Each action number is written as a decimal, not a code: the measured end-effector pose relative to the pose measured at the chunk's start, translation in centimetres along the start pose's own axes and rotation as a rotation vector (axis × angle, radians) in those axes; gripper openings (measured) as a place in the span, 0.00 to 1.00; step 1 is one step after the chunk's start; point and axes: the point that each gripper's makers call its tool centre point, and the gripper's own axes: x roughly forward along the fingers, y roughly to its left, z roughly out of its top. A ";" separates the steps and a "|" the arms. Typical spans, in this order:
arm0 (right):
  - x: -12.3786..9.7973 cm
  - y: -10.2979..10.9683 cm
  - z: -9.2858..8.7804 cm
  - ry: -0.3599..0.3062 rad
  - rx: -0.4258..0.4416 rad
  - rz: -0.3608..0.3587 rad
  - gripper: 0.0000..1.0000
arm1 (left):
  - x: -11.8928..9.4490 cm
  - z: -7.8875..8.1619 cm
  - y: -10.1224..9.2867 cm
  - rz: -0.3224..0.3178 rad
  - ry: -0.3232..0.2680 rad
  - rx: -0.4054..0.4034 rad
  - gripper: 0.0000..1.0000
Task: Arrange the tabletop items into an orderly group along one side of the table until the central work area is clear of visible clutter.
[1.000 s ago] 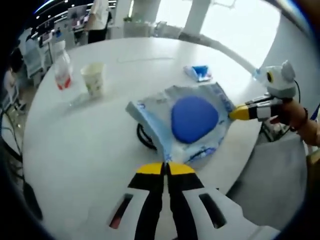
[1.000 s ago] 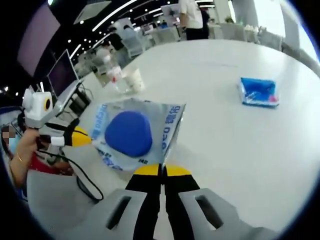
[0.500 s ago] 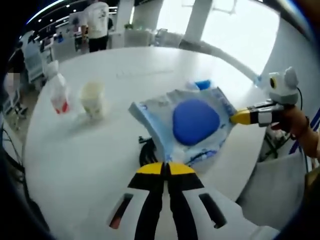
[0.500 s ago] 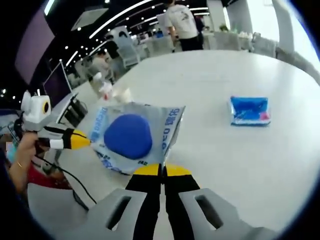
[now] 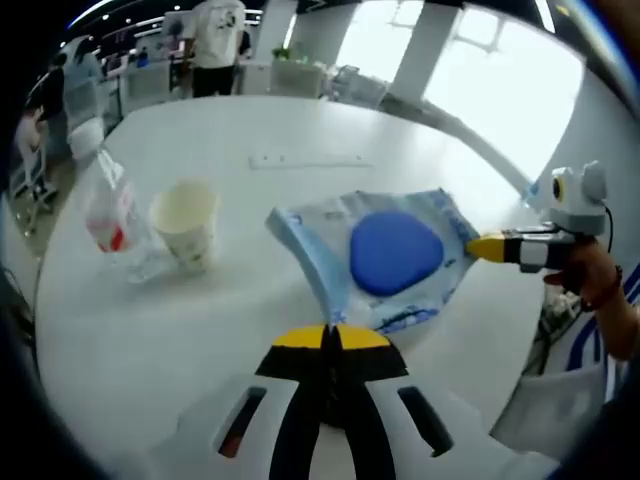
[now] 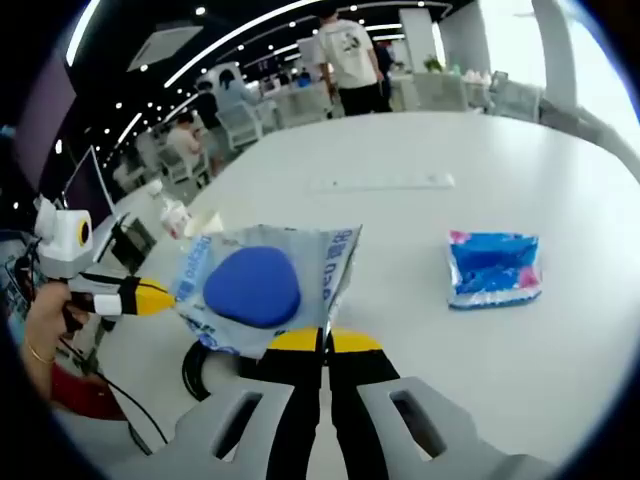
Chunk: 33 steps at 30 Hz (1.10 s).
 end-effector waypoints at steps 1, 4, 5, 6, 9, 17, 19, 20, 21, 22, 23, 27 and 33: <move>0.4 -0.1 0.2 0.000 -0.009 0.000 0.02 | 0.5 0.4 0.3 0.006 -0.002 -0.007 0.00; 1.5 -0.6 1.0 -0.014 -0.012 -0.016 0.01 | 1.5 0.8 0.8 0.013 0.002 0.009 0.00; 2.1 -0.8 1.3 -0.022 -0.009 -0.021 0.01 | 1.9 1.1 1.1 0.023 -0.006 0.002 0.00; 2.4 -0.9 1.5 -0.020 -0.005 -0.019 0.01 | 2.2 1.2 1.4 0.025 -0.003 0.003 0.00; 3.7 -1.2 1.9 -0.024 0.010 -0.017 0.01 | 3.2 1.7 2.4 0.054 0.001 0.012 0.00; 6.9 -1.6 2.3 -0.033 -0.013 -0.026 0.01 | 5.4 1.9 4.1 0.119 -0.015 -0.009 0.00; 7.6 -1.9 2.3 -0.036 -0.016 -0.031 0.01 | 5.8 2.0 4.6 0.135 -0.030 -0.034 0.00; 7.8 -1.9 2.2 -0.036 -0.014 -0.029 0.01 | 6.0 2.1 4.7 0.141 -0.043 -0.045 0.00; 8.0 -1.8 2.2 -0.041 -0.014 -0.030 0.01 | 6.2 2.0 4.9 0.147 -0.038 -0.040 0.00; 8.1 -1.8 2.2 -0.044 -0.015 -0.030 0.01 | 6.2 1.9 4.9 0.147 -0.035 -0.039 0.00; 8.2 -1.6 2.3 -0.054 -0.030 -0.030 0.01 | 6.3 1.8 5.1 0.147 -0.031 -0.037 0.00; 8.8 -1.4 2.1 -0.059 -0.038 -0.038 0.01 | 6.8 1.4 6.0 0.156 -0.041 -0.077 0.00; 10.4 -2.0 1.4 -0.040 -0.030 -0.043 0.01 | 7.4 1.3 6.6 0.203 -0.075 -0.089 0.00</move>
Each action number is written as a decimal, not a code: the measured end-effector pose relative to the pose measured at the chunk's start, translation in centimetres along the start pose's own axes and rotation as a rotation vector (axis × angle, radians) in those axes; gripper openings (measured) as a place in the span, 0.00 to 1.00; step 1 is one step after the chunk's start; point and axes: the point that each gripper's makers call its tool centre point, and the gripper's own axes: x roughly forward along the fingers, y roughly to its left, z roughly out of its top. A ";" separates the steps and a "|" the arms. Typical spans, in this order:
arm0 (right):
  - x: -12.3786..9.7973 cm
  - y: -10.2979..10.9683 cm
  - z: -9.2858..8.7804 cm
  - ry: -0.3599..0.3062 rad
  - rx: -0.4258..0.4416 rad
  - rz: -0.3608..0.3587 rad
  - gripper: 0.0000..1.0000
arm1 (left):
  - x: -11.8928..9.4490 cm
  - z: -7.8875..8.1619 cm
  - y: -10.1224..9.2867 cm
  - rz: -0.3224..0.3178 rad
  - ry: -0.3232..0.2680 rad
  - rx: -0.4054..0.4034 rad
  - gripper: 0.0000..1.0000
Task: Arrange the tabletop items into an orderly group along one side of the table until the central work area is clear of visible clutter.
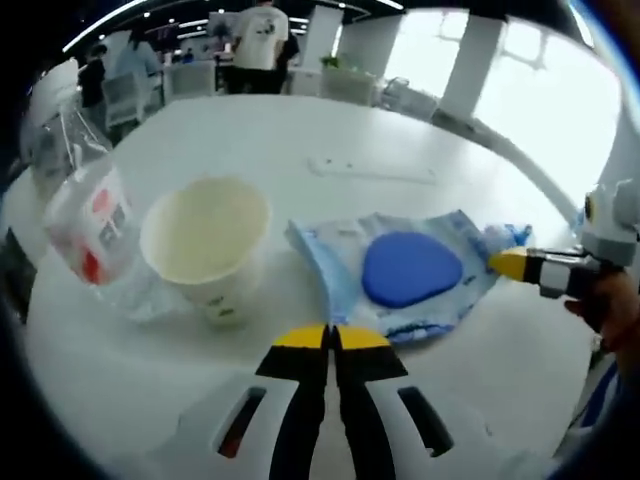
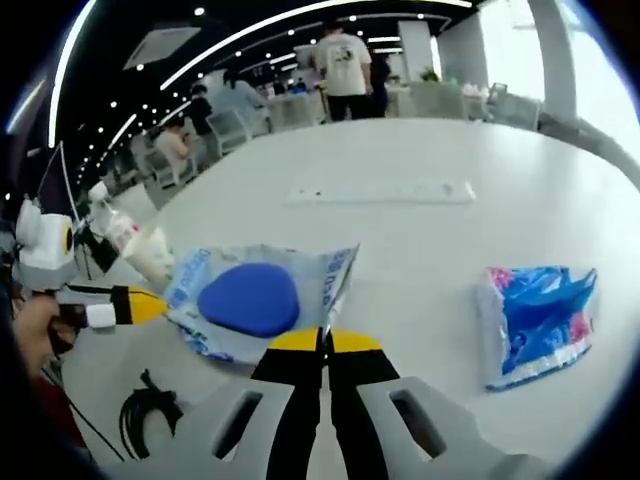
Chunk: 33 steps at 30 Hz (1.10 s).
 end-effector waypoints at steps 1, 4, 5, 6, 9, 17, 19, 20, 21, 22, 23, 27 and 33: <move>0.1 -0.1 0.0 -0.003 -0.006 -0.002 0.01 | 0.1 0.0 0.0 -0.002 -0.006 -0.010 0.00; 0.6 -0.5 0.0 -0.013 -0.041 -0.009 0.01 | 0.4 0.1 -0.1 -0.010 -0.013 -0.032 0.00; 0.7 -0.8 0.0 -0.010 -0.032 -0.009 0.02 | 0.6 0.1 -0.1 -0.009 -0.011 -0.029 0.00; 0.9 -0.9 -0.2 -0.010 -0.029 -0.008 0.02 | 0.8 0.1 0.0 -0.004 -0.009 -0.032 0.00; 1.3 -1.1 -0.7 0.007 -0.031 -0.012 0.02 | 1.1 -0.2 0.0 0.017 -0.018 -0.053 0.00; 1.5 -1.3 -0.7 -0.004 -0.060 -0.017 0.03 | 1.5 -0.3 0.5 0.045 -0.056 -0.083 0.00; 1.5 -1.5 -0.9 0.003 -0.084 -0.022 0.05 | 1.5 -0.4 0.6 0.046 -0.054 -0.086 0.01; 1.6 -1.6 -1.2 0.016 -0.098 -0.028 0.06 | 1.5 -0.4 0.6 0.048 -0.055 -0.088 0.02; 1.6 -1.7 -1.3 0.026 -0.096 -0.042 0.09 | 1.6 -0.4 0.7 0.049 -0.055 -0.086 0.03; 1.7 -1.4 -1.5 0.029 -0.101 -0.039 0.09 | 1.8 -0.4 0.7 0.053 -0.054 -0.078 0.04; 1.8 -1.2 -1.6 0.031 -0.096 -0.037 0.08 | 1.9 -0.5 0.6 0.051 -0.047 -0.070 0.05; 1.9 -1.0 -1.6 0.032 -0.109 -0.064 0.12 | 2.0 -0.2 0.5 0.073 -0.028 0.013 0.08; 1.4 -1.2 -0.8 0.004 -0.073 -0.064 0.30 | 1.2 0.1 1.1 0.100 -0.040 0.017 0.23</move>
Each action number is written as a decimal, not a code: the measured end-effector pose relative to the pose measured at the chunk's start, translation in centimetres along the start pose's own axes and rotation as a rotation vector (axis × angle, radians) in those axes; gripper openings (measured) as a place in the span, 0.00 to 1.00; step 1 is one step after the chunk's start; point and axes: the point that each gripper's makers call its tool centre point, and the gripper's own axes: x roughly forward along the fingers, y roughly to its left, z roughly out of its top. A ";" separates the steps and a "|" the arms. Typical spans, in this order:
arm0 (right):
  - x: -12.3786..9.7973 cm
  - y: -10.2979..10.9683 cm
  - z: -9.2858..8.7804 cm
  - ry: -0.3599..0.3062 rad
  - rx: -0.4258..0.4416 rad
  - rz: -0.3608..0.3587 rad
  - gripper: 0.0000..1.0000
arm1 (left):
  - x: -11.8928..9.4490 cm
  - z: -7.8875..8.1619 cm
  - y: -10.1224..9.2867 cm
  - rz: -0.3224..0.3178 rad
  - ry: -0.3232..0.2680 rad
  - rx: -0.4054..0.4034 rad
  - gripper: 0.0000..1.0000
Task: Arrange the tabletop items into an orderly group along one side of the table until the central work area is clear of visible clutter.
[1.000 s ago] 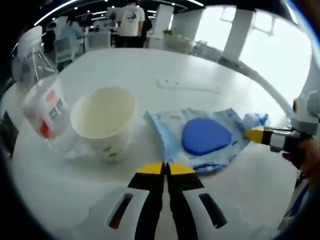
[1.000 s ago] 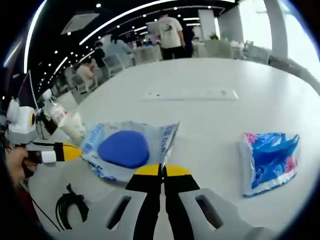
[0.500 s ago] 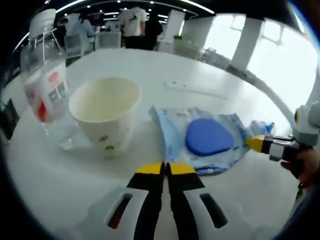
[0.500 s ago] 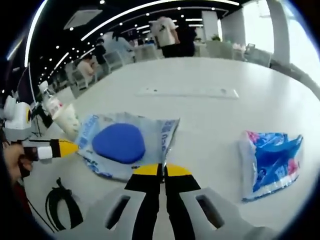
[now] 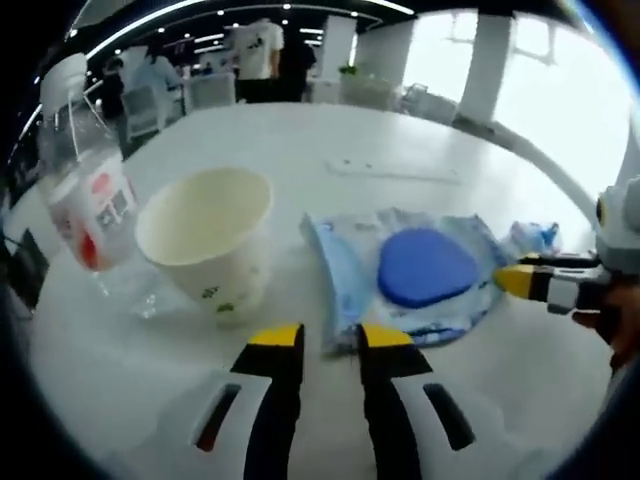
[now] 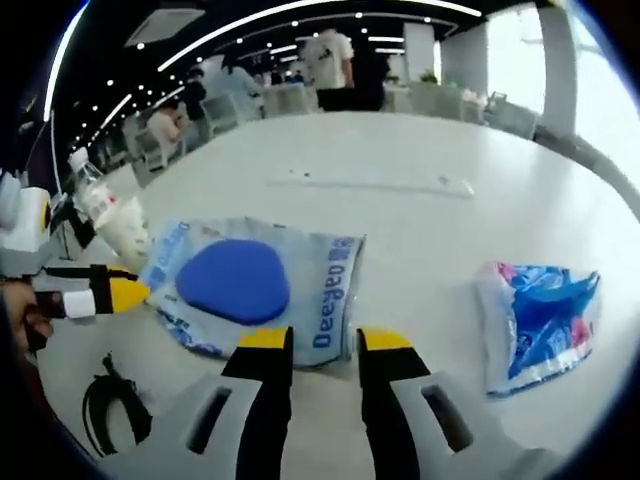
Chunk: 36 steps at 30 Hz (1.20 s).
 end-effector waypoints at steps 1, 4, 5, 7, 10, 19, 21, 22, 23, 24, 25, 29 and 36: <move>-0.1 0.1 0.1 -0.004 0.003 0.003 0.33 | -0.2 0.0 0.1 0.002 0.000 0.003 0.25; -0.7 0.5 1.2 -0.057 0.000 0.026 0.40 | -1.0 0.3 0.1 0.001 -0.021 0.029 0.30; -0.9 0.7 1.5 -0.070 -0.001 0.030 0.43 | -1.3 0.5 -0.1 -0.008 -0.036 0.038 0.33; -1.3 0.9 2.3 -0.104 0.004 0.039 0.50 | -2.0 1.1 -0.6 -0.028 -0.069 0.033 0.37; -1.9 0.9 3.1 -0.137 0.006 0.048 0.56 | -3.0 1.7 -0.8 -0.021 -0.101 0.064 0.43; -4.2 -0.8 5.2 -0.260 -0.018 0.024 0.74 | -6.4 2.8 -2.6 -0.074 -0.157 0.142 0.71; -4.7 -1.6 5.4 -0.281 -0.026 0.009 0.76 | -7.1 3.1 -2.8 -0.070 -0.180 0.161 0.77; -4.9 -2.0 5.5 -0.290 -0.026 0.007 0.78 | -7.3 3.0 -3.0 -0.072 -0.176 0.168 0.80; -5.1 -2.3 5.5 -0.299 -0.023 0.007 0.79 | -7.6 3.0 -3.4 -0.083 -0.170 0.194 0.84; -5.2 -2.6 5.6 -0.306 -0.023 0.003 0.80 | -7.8 3.1 -3.6 -0.085 -0.177 0.198 0.88; -5.4 -2.9 5.6 -0.312 -0.025 -0.002 0.80 | -8.2 3.2 -3.8 -0.089 -0.187 0.205 0.91; -5.7 -4.5 5.5 -0.326 -0.040 -0.037 0.82 | -9.3 3.4 -4.5 -0.118 -0.190 0.192 0.99; -5.3 -6.9 5.2 -0.353 -0.061 -0.076 0.81 | -11.7 3.4 -5.4 -0.157 -0.212 0.203 0.99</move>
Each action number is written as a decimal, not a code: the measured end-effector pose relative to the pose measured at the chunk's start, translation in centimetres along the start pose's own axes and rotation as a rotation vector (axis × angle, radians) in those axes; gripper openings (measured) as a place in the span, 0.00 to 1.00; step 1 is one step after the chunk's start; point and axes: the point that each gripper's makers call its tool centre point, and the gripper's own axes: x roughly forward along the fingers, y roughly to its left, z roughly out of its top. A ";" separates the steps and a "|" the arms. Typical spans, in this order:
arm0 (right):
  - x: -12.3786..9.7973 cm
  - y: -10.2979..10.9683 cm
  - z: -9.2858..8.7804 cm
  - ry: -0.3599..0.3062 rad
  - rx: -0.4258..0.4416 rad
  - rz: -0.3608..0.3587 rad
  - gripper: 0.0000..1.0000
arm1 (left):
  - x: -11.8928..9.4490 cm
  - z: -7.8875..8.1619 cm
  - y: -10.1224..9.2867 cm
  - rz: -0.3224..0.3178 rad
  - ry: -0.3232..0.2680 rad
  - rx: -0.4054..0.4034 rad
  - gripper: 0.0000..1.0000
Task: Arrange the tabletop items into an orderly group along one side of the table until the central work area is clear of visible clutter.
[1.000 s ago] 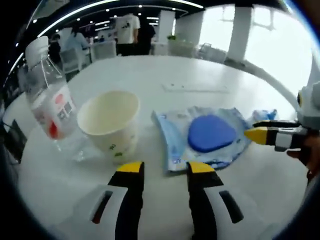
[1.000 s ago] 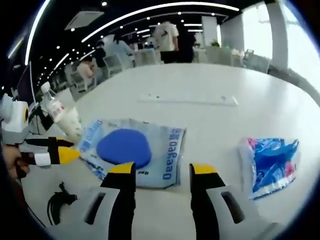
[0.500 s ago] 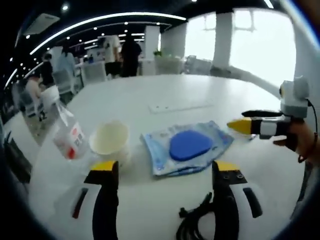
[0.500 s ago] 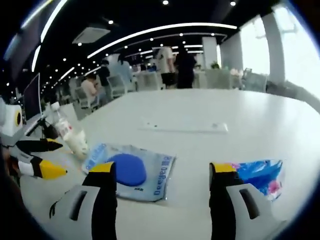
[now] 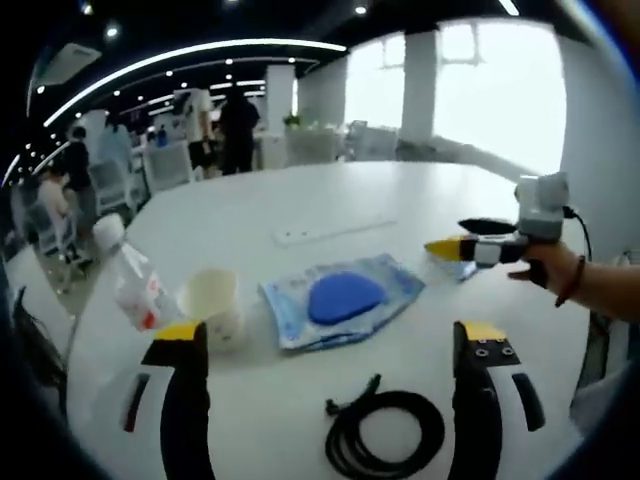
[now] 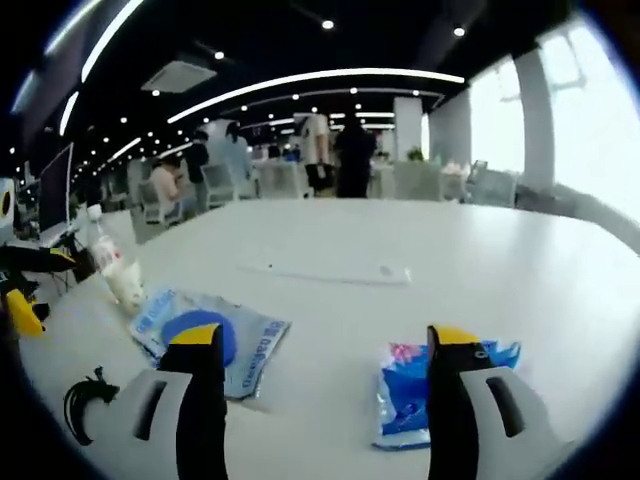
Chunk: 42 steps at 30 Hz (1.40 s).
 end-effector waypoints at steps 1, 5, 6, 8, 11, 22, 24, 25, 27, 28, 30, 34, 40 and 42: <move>0.2 -0.3 -0.4 0.013 -0.012 -0.008 0.80 | -0.3 0.1 0.0 0.001 -0.004 -0.003 0.99; 0.8 -1.0 -1.7 0.039 -0.058 -0.024 0.72 | -1.7 0.3 -0.3 -0.006 -0.005 0.007 0.99; 0.9 -1.1 -1.9 0.044 -0.064 -0.027 0.68 | -2.0 0.4 -0.4 -0.006 -0.010 0.007 0.99; 0.9 -1.3 -2.1 0.039 -0.069 -0.035 0.64 | -3.0 0.5 -0.5 0.002 -0.015 -0.001 0.99; 0.8 -1.7 -2.5 0.031 -0.091 -0.067 0.55 | -4.1 0.6 -0.7 0.024 -0.025 0.064 0.99; 1.1 -2.0 -3.8 0.049 -0.114 -0.060 0.50 | -7.9 0.1 -2.6 0.003 -0.026 0.107 0.99; 1.0 -2.2 -4.2 0.067 -0.130 -0.067 0.46 | -8.7 -0.1 -2.6 0.011 -0.037 0.097 0.99; 1.0 -2.3 -4.3 0.069 -0.136 -0.066 0.44 | -9.0 -0.2 -2.6 0.014 -0.041 0.096 0.99; 1.1 -2.4 -5.0 0.088 -0.134 -0.067 0.40 | -9.4 -0.5 -2.7 0.010 -0.041 0.105 0.99; 1.1 -2.5 -5.6 0.101 -0.126 -0.067 0.39 | -9.7 -0.8 -2.6 0.013 -0.038 0.117 0.99; 1.1 -2.8 -6.1 0.106 -0.116 -0.074 0.35 | -10.0 -0.9 -2.2 0.030 -0.048 0.122 0.98; 1.1 -3.2 -6.7 0.107 -0.082 -0.094 0.21 | -10.8 -1.0 -1.7 0.017 -0.078 0.049 0.99; 1.2 -3.4 -6.8 0.108 -0.067 -0.103 0.17 | -11.3 -1.2 -1.0 0.034 -0.102 0.029 0.98; 1.3 -3.5 -6.8 0.107 -0.053 -0.103 0.16 | -11.3 -1.8 -0.9 0.034 -0.097 0.025 0.98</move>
